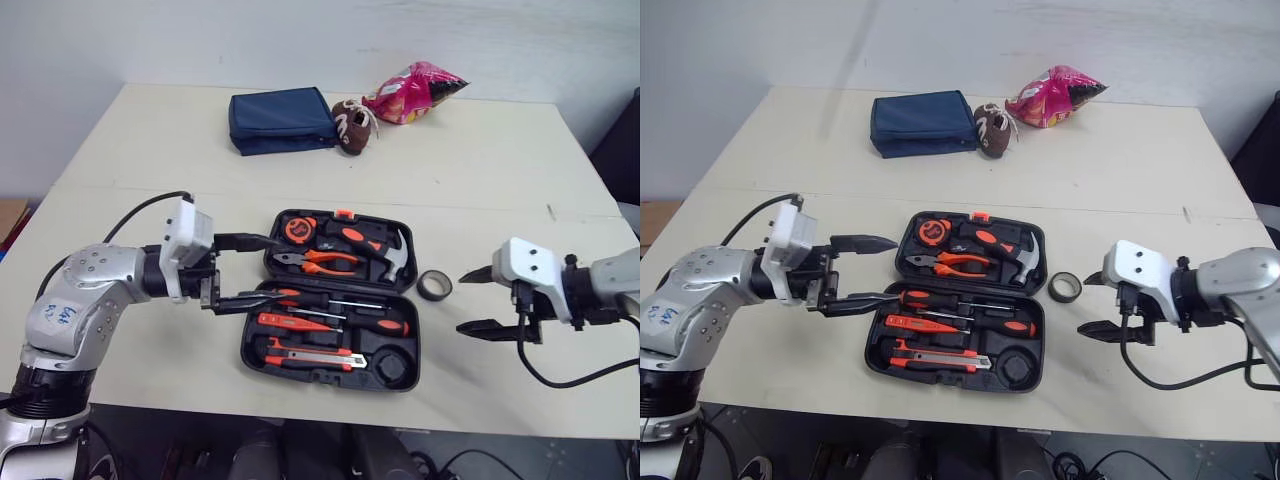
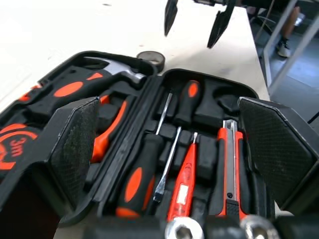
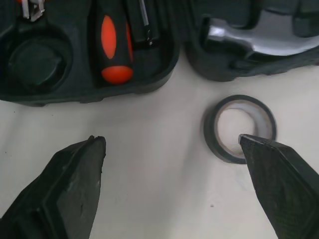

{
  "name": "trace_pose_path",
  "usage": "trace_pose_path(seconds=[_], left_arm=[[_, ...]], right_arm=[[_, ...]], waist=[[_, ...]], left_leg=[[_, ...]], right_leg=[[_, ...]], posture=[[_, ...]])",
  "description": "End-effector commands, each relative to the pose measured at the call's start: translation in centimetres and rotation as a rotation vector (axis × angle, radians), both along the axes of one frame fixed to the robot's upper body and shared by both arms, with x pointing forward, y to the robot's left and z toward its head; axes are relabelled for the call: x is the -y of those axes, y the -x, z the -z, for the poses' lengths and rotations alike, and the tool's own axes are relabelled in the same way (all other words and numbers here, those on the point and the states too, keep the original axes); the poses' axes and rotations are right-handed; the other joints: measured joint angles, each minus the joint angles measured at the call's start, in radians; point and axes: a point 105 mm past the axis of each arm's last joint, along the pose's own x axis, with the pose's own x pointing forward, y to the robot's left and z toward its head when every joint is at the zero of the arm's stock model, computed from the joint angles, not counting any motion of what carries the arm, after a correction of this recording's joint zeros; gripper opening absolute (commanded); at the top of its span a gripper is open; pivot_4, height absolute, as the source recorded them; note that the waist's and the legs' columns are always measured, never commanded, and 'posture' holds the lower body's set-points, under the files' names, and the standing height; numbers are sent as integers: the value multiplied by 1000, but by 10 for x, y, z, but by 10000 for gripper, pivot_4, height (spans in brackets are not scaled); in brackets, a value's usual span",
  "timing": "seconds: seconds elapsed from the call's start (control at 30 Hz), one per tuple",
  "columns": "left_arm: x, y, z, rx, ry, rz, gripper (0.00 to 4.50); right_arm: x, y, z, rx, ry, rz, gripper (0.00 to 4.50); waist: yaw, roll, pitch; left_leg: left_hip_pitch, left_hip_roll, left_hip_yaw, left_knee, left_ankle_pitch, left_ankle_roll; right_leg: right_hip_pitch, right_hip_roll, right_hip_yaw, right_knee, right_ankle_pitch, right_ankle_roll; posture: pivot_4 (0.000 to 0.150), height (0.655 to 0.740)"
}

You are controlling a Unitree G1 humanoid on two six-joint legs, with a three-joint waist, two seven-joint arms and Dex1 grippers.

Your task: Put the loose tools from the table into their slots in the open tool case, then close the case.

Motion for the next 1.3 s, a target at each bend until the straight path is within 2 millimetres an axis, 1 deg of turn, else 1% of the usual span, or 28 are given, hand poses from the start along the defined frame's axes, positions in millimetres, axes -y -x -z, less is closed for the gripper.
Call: trace_pose_path(seconds=[0.03, 0.13, 0.2, 0.27, 0.43, 0.53, 0.77, 0.8, 0.87, 0.9, 0.97, 1.03, 1.13, 1.17, 1.23, 1.3], left_arm=[[11, 7, -3, 44, 3, 34, 44823], [9, 9, 3, 31, -10, 19, 44823], [8, 11, 6, 22, -13, 14, 44823], [9, 13, 7, 20, -11, 14, 44823], [10, 14, 8, 24, -21, 13, 44823], [11, 15, 8, 30, -25, 13, 45000], [15, 17, 3, 69, 2, 34, 45000], [16, 17, 3, 74, 0, 39, 45000], [17, 18, 3, 79, -2, 47, 45000], [17, 18, 2, 95, 0, 53, 45000], [20, 22, -6, 113, 17, 97, 45000], [23, 28, -8, 113, 13, 148, 45000], [26, 35, -5, 125, -13, 202, 45000], [26, 35, -4, 135, -16, 205, 45000], [25, 34, -1, 135, -25, 203, 45000], [24, 31, 1, 135, -30, 196, 45000]], right_arm=[[-1, -12, 12, -4, 75, 3, 45000], [-2, -22, 17, 4, 95, -6, 45000], [-7, -29, 17, 24, 89, -22, 45000], [-11, -31, 19, 11, 83, -35, 45000], [-9, -33, 29, -24, 154, -41, 45000], [-12, -41, 23, -11, 146, -18, 37023], [-4, -39, 23, 4, 203, -62, 2473], [-3, -39, 22, 12, 205, -77, 459], [1, -38, 18, 20, 205, -81, 459], [6, -36, 12, 19, 204, -73, 459], [17, -23, -8, 8, 183, -105, 459], [16, -11, -22, -3, 160, -151, 459], [-25, 21, -46, -53, -51, -332, 459], [-34, 28, -48, -75, -89, -356, 459], [-42, 38, -46, -90, -81, -404, 459], [-53, 48, -38, -120, -74, -445, 459]], waist=[[-2, 0, 0], [-1, 0, 1], [-4, 0, 1], [-3, 0, 1], [1, 0, 1], [0, 0, 1], [-1, 0, 1], [-1, 0, 1], [-1, 0, 1], [-1, 0, 1], [2, 2, 2], [5, 3, 3], [-3, 3, 3], [-8, 3, 3], [-11, 3, 3], [-7, 3, 3]], left_leg=[[0, 0, 0, 0, 0, 0], [0, 1, 0, 1, 0, 0], [0, 0, 0, 1, 0, 0], [0, 0, 0, 1, 0, 0], [0, 0, 0, 2, 0, 0], [0, 0, 0, 3, 0, 0], [0, 0, 0, 3, 0, 0], [0, 0, 0, 3, 0, 0], [0, 0, 0, 3, 0, 0], [0, 0, 0, 3, 0, 0], [0, 0, 0, 3, 0, 0], [-1, 0, 0, 4, 0, 0], [-1, 1, 0, 4, 0, 1], [0, 2, 0, 3, 0, 0], [1, 3, -1, 3, 0, -1], [1, 3, -2, 3, 1, -2]], right_leg=[[0, 0, 0, 0, 0, 0], [0, 0, 0, 2, 0, 0], [-1, 0, 0, 2, 0, 0], [-1, 0, 0, 2, 0, 0], [-1, 0, 0, 2, 0, 0], [-1, 0, 0, 2, 0, 0], [-1, 0, 0, 3, 0, 0], [-1, 0, 0, 3, 0, 0], [-1, 0, 0, 3, 0, 0], [-1, 0, 0, 3, 0, 0], [-1, 0, 0, 3, 0, 0], [-1, -1, -1, 3, 0, 0], [0, 0, -1, 2, 0, 0], [0, 1, 0, 2, 0, 0], [1, 3, 0, 3, 0, 0], [1, 3, -1, 3, 0, 0]], posture=[[1500, 7400], [1500, 7400], [1500, 7400], [1500, 7400], [1500, 7400], [1500, 7400], [1500, 7400], [1500, 7400], [1500, 7400], [1500, 7400], [1500, 7400], [1500, 7400], [1500, 7400], [1500, 7400], [1500, 7400], [1500, 7400]])
